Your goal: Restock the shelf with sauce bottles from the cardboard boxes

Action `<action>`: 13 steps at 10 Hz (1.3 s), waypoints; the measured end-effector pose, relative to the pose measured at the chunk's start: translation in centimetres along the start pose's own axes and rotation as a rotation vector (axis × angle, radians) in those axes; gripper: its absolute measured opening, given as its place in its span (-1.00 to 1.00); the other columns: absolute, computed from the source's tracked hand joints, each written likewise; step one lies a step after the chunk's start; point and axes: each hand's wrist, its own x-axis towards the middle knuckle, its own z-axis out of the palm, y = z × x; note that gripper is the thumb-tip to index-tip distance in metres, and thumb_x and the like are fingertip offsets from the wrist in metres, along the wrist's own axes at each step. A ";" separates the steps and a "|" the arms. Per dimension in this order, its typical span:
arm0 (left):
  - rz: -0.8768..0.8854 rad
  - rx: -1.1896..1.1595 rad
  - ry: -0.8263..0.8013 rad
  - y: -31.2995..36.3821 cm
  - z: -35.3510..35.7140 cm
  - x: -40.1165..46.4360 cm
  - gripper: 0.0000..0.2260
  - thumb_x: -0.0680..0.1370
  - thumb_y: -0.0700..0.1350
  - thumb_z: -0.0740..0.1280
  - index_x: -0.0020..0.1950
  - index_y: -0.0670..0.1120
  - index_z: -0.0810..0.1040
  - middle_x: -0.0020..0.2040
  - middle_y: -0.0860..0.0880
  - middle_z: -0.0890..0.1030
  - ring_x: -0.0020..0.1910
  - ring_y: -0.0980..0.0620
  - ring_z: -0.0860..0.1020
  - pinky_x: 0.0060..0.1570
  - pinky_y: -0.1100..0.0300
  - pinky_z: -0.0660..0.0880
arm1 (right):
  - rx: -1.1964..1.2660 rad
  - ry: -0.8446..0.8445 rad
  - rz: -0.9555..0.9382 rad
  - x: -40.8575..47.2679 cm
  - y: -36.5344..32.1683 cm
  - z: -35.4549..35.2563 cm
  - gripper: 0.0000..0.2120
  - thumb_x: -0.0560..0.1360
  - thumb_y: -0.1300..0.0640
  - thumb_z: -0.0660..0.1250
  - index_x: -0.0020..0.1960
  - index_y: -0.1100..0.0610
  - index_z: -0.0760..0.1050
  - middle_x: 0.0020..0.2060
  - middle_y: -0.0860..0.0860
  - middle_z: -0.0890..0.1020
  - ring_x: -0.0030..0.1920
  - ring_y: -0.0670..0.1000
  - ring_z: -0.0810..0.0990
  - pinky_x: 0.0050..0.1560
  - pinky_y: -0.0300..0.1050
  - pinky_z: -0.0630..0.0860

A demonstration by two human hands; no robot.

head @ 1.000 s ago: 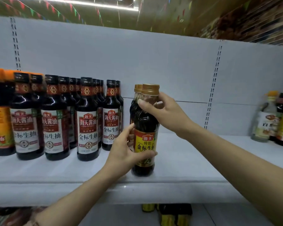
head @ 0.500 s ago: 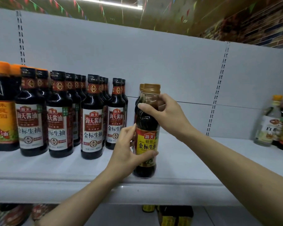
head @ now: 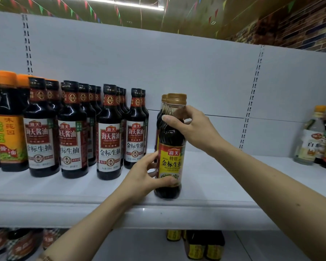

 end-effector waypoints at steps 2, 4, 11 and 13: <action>-0.050 -0.042 0.084 -0.6 0.5 0.2 -0.29 0.12 -0.02 0.61 0.21 0.05 0.43 0.15 0.01 0.57 0.13 0.08 0.58 0.06 0.26 0.55 | 0.028 0.026 0.010 -0.2 1.1 -0.3 -0.65 0.50 -0.16 0.36 0.17 0.03 0.54 0.05 -0.06 0.63 0.03 -0.01 0.63 0.05 -0.10 0.58; -0.043 0.028 0.128 -0.5 0.4 0.0 -0.44 0.14 -0.01 0.58 0.11 -0.02 0.54 0.01 0.02 0.68 0.04 0.11 0.63 0.03 0.25 0.57 | -0.054 0.044 -0.042 -0.3 0.5 0.1 -0.74 0.49 -0.15 0.38 0.04 0.00 0.53 -0.12 -0.19 0.59 -0.09 -0.18 0.56 -0.10 -0.32 0.48; -0.085 0.064 0.094 0.2 1.0 -0.4 -0.52 0.21 -0.04 0.55 0.07 0.00 0.48 0.03 0.04 0.64 0.02 0.17 0.63 -0.02 0.33 0.55 | -0.017 0.103 0.002 -0.9 0.2 1.0 -0.68 0.50 -0.15 0.37 0.09 0.05 0.52 -0.07 -0.11 0.59 -0.02 -0.06 0.58 0.07 -0.06 0.55; -0.077 0.441 0.155 1.7 1.5 -1.2 -0.41 0.31 0.17 0.48 0.27 0.11 0.36 0.19 0.15 0.48 0.20 0.17 0.46 0.22 0.26 0.38 | 0.077 -0.013 0.085 -2.5 0.7 -1.5 -0.47 0.46 -0.19 0.40 0.32 0.06 0.44 0.10 -0.15 0.54 0.11 -0.14 0.54 0.16 -0.15 0.51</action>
